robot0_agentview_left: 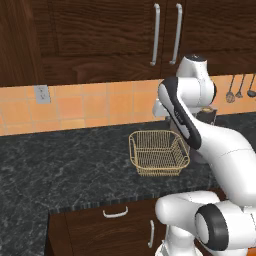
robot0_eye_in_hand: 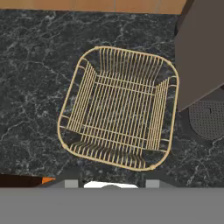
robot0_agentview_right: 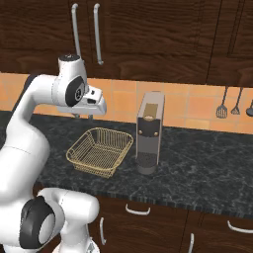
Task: Open the cabinet, pick up the bread from the cabinet and place it in the basket. Then move the basket to the dining counter.
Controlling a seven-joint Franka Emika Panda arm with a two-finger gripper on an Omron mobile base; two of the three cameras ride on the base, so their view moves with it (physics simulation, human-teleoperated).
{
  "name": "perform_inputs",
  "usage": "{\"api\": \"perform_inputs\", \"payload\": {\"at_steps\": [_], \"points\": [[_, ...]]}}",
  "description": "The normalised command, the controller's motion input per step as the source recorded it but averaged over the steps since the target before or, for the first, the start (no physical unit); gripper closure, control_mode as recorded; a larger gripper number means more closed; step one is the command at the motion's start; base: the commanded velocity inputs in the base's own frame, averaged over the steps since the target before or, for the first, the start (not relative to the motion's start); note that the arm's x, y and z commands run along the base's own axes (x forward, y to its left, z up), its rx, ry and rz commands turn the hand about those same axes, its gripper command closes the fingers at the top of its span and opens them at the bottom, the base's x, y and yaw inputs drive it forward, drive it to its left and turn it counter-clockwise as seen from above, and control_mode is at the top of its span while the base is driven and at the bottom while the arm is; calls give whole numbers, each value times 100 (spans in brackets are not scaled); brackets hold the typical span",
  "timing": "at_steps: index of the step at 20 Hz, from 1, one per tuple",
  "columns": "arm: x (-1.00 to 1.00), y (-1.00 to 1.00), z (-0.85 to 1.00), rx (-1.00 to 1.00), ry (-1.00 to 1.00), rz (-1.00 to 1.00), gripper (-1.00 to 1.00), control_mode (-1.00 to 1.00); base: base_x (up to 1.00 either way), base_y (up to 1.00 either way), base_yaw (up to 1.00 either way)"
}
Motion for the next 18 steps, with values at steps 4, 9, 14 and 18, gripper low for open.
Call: {"api": "perform_inputs", "payload": {"at_steps": [4, 9, 14, 18], "points": [[-56, 0, 1, 0, -23, 0, -100, -100, 0, 0, 0], [-52, -1, 73, -1, -35, 0, -100, -100, 0, 0, 0], [-15, -5, 98, 0, -33, 0, -100, -100, 0, 0, 0], [0, -1, 89, 0, -21, 0, -100, -100, 0, 0, 0]]}}
